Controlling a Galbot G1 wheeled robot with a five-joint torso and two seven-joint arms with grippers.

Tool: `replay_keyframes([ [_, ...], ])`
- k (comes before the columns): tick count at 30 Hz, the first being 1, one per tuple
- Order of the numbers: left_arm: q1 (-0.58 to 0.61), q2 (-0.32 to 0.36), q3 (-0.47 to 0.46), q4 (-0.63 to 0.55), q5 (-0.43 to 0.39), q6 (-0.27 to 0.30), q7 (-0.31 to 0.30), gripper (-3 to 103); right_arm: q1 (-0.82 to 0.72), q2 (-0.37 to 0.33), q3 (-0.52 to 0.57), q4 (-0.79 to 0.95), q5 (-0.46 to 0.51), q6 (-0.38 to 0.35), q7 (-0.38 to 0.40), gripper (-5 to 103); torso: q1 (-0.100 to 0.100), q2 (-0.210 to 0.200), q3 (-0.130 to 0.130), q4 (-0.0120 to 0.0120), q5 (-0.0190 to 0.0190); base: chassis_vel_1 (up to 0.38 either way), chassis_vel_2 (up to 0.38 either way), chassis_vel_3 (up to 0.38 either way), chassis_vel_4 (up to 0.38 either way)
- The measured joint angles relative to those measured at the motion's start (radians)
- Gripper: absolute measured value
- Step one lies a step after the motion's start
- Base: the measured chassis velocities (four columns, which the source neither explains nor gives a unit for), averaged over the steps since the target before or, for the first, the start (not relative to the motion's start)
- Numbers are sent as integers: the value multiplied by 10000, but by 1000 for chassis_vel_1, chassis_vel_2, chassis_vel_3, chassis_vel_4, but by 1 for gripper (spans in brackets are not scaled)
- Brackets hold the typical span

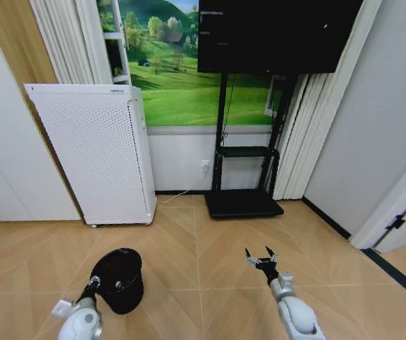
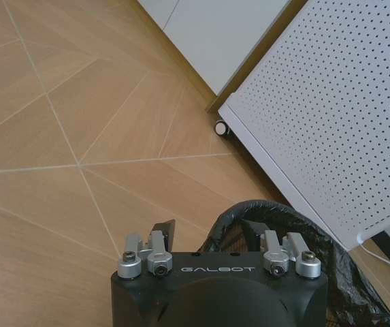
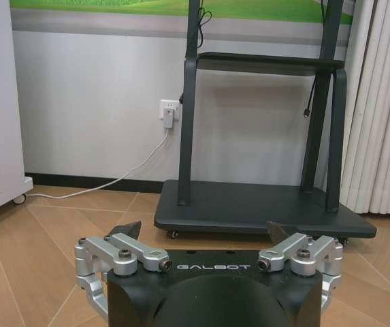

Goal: Pick up the trash bin and place the garbage on the floor into it.

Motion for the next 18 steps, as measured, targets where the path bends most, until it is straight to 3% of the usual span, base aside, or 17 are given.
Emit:
replay_keyframes([
  [1,-27,-1,-33,-58,143,32,125,66,-8,0,0,2,0,0,0,100,1,0,0,0,-1,0,0,0,0],
  [3,-42,3,-35,-114,213,78,213,66,-8,0,0,6,0,0,0,100,0,0,0,0,-1,0,0,0,0],
  [5,-49,18,-31,-208,297,145,348,71,-3,-1,0,14,6,0,-1,100,0,0,0,0,0,0,0,0,0],
  [6,-65,27,-7,-325,411,221,507,82,8,-2,-1,37,31,-8,-8,100,0,-1,0,0,0,0,0,0,0],
  [8,-129,26,23,-438,710,272,735,82,22,-3,-9,85,67,-61,-31,100,0,0,0,1,-1,0,0,0,0],
  [10,-295,11,84,-852,1594,543,1603,97,10,-18,-46,182,111,-200,-89,100,0,-1,1,1,-2,0,0,0,0],
  [14,-460,95,347,-1443,1928,1063,2031,100,1,-29,-63,212,114,-232,-105,100,0,0,0,1,1,0,0,0,0],
  [16,-821,247,735,-1889,3176,1429,2574,100,0,-31,-77,290,190,-264,-103,100,1,0,0,-1,0,0,0,0,0],
  [18,-926,319,861,-1957,3520,1451,2797,100,1,-30,-79,325,220,-298,-97,100,1,0,1,-1,0,0,0,0,0],
])
